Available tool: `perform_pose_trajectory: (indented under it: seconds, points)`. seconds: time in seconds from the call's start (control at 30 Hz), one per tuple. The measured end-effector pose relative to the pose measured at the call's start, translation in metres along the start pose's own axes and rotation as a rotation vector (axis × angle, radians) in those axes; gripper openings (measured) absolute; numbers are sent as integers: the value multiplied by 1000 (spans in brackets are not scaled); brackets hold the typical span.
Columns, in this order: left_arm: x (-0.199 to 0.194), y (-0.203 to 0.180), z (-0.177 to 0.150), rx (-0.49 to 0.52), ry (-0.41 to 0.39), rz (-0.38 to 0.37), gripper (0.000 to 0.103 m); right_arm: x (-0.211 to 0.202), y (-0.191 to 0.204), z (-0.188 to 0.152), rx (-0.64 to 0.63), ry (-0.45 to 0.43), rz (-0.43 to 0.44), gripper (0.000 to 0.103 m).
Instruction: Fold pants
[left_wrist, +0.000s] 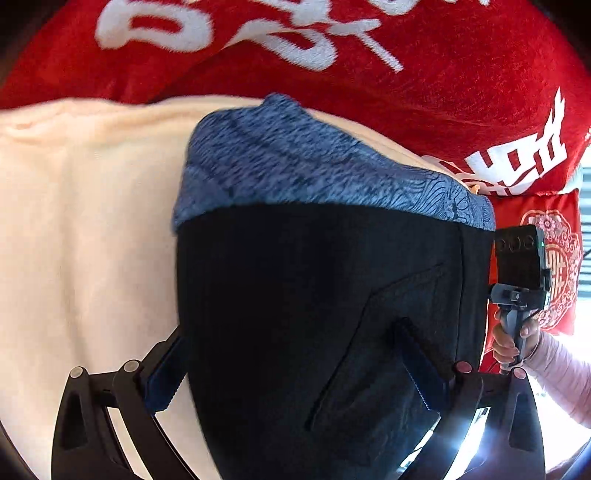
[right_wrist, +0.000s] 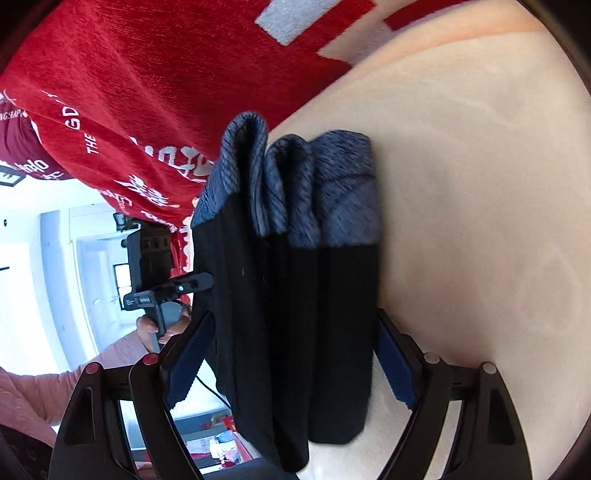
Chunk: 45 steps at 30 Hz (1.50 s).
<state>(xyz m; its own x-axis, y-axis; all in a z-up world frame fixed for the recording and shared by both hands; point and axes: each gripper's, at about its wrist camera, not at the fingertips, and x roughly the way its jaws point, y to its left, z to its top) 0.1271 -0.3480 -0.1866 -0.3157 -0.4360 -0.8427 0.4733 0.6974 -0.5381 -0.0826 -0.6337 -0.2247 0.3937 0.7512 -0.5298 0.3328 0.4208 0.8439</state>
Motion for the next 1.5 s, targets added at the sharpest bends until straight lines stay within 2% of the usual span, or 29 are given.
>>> perform_pose_trajectory:
  seconds: [0.1,0.13,0.17,0.2,0.27,0.3,0.4,0.47,0.53,0.6,0.73,0.93,1.0,1.1,1.17,1.27,1.3,1.33,1.43,1.5]
  points:
    - [0,-2,2,-14,1,8,102,5,3,7,5,11,-9,87]
    - [-2,-2,1,-26,-9,18,102,3,2,4,19,12,-12,83]
    - [-4,-4,-2,-28,-26,30,101,0,1,3,42,11,-28,73]
    - [-8,-7,-5,-18,-51,37,88,-1,-2,2,70,8,-52,70]
    - [-14,-19,-12,7,-87,47,79,-7,-2,-3,83,1,-55,57]
    - [-17,-24,-14,10,-99,53,73,-9,0,-6,87,-5,-57,56]
    - [-33,-31,-22,-2,-126,62,65,-13,10,-12,81,-27,-41,46]
    - [-43,-36,-29,-7,-130,66,65,-18,13,-18,96,-43,-6,42]
    - [-53,-44,-39,5,-135,76,65,-23,16,-27,116,-50,38,42]
    - [-59,-52,-45,16,-135,91,65,-24,25,-40,104,-41,48,42]
    - [-72,-54,-79,12,-128,107,65,-28,35,-69,111,-29,66,42]
    - [-74,-33,-135,-17,-110,120,65,-18,45,-112,124,-17,55,42]
    - [-65,-17,-152,-28,-88,137,66,-6,38,-120,130,-11,35,42]
    - [-55,-2,-165,-55,-108,194,82,13,25,-134,149,-2,-65,50]
    - [-65,3,-170,-71,-138,215,82,11,27,-135,183,-50,-65,55]
    - [-87,3,-175,-63,-187,294,82,-7,38,-143,205,-122,-158,57]
    - [-95,2,-176,-57,-205,299,82,-13,41,-146,209,-140,-195,57]
    - [-103,-3,-175,-47,-229,292,82,-21,47,-149,208,-168,-248,55]
    - [-119,-24,-169,20,-284,245,82,-38,72,-152,162,-250,-309,20]
    - [-114,-37,-161,69,-286,210,82,-41,89,-149,122,-286,-312,19]
